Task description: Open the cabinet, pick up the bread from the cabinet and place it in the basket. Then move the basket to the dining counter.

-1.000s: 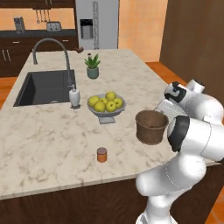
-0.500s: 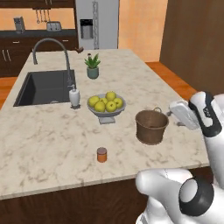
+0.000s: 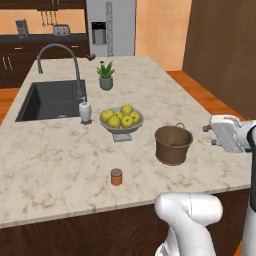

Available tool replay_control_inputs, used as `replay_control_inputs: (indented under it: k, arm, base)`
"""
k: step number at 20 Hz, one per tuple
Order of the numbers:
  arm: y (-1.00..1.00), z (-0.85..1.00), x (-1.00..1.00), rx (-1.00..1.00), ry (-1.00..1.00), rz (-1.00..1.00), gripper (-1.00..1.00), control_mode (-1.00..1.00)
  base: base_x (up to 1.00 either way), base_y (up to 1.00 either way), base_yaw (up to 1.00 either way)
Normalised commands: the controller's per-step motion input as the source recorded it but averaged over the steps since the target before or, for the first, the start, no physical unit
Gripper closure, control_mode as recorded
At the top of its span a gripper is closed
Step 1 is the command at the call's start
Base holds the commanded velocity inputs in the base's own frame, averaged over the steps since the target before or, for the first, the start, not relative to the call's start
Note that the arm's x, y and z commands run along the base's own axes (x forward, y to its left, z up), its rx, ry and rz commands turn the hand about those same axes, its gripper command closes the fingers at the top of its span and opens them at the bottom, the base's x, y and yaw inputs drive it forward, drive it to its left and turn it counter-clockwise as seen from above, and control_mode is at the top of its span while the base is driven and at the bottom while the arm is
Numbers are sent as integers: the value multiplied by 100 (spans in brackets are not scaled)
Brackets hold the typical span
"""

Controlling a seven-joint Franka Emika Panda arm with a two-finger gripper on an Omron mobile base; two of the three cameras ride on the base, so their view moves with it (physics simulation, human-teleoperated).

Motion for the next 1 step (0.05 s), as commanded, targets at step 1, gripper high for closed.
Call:
replay_control_inputs:
  k: [1]
  arm:
    - [30,95,-100,5,0,5,-100,-100]
  base:
    - [0,0,0]
